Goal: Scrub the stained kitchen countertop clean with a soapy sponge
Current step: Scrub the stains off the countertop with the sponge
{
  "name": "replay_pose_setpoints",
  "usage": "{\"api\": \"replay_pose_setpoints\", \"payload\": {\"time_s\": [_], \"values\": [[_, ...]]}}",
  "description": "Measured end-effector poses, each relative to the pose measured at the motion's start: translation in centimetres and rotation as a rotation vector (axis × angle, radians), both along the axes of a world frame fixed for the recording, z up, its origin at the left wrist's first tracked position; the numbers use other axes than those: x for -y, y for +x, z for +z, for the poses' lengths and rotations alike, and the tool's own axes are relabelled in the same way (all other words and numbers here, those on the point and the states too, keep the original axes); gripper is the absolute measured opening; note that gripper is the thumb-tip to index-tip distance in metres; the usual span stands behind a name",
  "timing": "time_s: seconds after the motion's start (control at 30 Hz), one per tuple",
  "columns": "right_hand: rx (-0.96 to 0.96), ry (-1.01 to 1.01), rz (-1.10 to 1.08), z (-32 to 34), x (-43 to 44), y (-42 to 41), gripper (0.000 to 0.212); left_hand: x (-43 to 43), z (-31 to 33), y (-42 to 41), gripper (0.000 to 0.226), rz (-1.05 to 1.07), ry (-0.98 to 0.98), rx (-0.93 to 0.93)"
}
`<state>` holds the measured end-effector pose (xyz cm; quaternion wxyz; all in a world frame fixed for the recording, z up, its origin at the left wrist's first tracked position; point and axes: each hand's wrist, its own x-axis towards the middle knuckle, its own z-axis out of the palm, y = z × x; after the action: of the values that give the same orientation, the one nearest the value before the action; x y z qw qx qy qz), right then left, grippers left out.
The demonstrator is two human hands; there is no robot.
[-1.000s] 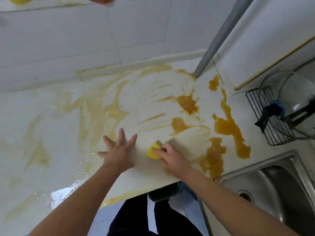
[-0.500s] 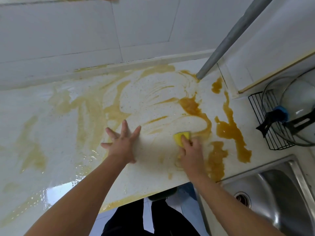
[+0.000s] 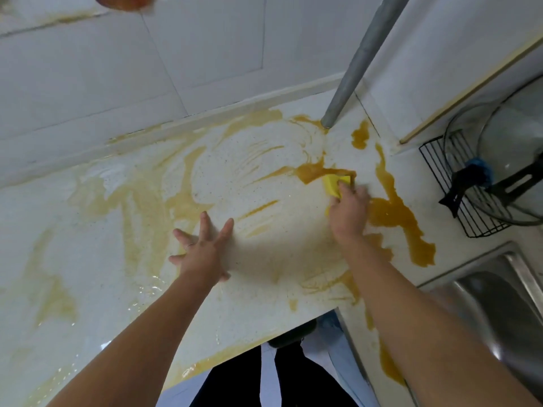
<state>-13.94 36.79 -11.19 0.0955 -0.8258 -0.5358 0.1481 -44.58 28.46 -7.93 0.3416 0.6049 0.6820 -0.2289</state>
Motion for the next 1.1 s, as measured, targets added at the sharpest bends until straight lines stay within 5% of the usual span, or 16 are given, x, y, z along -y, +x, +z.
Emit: {"api": "replay_pose_setpoints", "payload": {"time_s": [0.07,0.23,0.3,0.4,0.63,0.77,0.9,0.97,1.03,1.1], "values": [[-0.024,0.047,0.095,-0.6,3.2,-3.9,0.048,-0.2,0.1,0.0,0.128,-0.012,-0.011,-0.019],[-0.160,0.035,0.942,0.5,8.1,-10.9,0.043,-0.6,0.4,0.4,0.125,-0.026,-0.009,-0.021],[-0.128,0.022,1.059,0.8,5.2,-9.8,0.037,-0.7,0.4,0.2,0.128,-0.018,-0.009,-0.018],[0.012,0.026,0.904,0.4,-1.7,-5.2,0.034,-0.6,0.1,-0.2,0.131,-0.030,-0.003,-0.030],[0.189,-0.061,-0.003,0.3,-4.1,2.0,0.041,-0.7,0.0,-0.3,0.134,-0.025,-0.005,-0.035],[0.139,-0.045,0.259,-0.4,3.2,-5.0,0.052,-1.1,-0.3,-0.2,0.137,-0.024,0.003,-0.013],[-0.015,-0.104,0.908,0.7,5.9,-9.8,0.039,-1.1,-0.3,-0.2,0.139,-0.010,0.005,-0.015],[0.013,-0.065,0.916,1.0,2.1,-9.5,0.024,-1.2,-0.4,-0.3,0.140,-0.004,0.006,-0.009],[0.142,-0.021,0.862,0.7,-3.2,-7.6,0.035,-1.3,-0.7,-0.4,0.141,-0.003,0.000,0.005],[0.135,-0.073,0.636,1.4,-7.8,-5.0,0.028,-1.4,-0.8,-0.5,0.143,-0.003,-0.009,0.012]]}}
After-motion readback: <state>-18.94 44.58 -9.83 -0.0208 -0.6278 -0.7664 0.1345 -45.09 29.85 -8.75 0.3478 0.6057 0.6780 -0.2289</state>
